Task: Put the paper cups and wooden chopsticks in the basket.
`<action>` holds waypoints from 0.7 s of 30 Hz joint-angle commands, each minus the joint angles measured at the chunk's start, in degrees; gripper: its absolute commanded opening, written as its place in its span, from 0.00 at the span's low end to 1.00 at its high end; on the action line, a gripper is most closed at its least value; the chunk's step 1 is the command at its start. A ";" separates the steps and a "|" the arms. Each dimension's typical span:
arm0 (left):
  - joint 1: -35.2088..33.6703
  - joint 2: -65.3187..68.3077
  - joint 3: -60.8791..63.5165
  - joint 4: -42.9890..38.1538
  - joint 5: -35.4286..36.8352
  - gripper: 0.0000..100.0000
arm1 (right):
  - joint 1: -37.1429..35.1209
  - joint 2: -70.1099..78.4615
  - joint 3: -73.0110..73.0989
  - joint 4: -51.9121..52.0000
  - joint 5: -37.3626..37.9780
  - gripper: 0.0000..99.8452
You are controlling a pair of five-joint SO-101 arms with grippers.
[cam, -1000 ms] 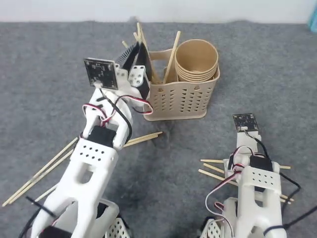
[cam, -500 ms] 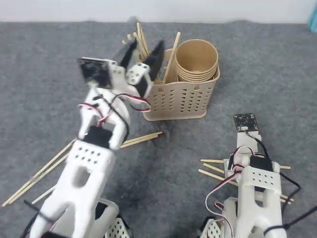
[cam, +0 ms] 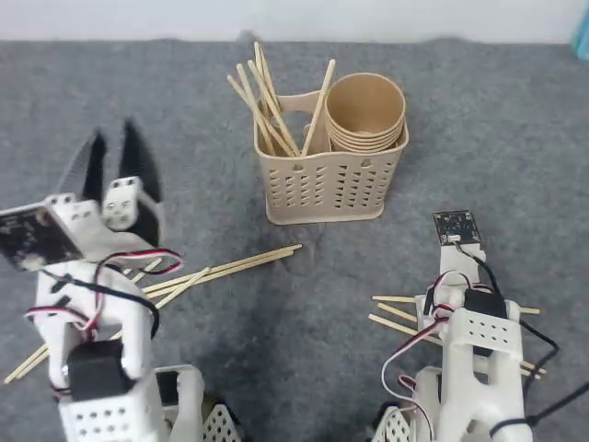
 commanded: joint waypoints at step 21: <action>-4.92 -4.48 36.97 -3.52 -2.37 0.01 | -9.19 -1.27 -4.66 5.14 5.10 0.01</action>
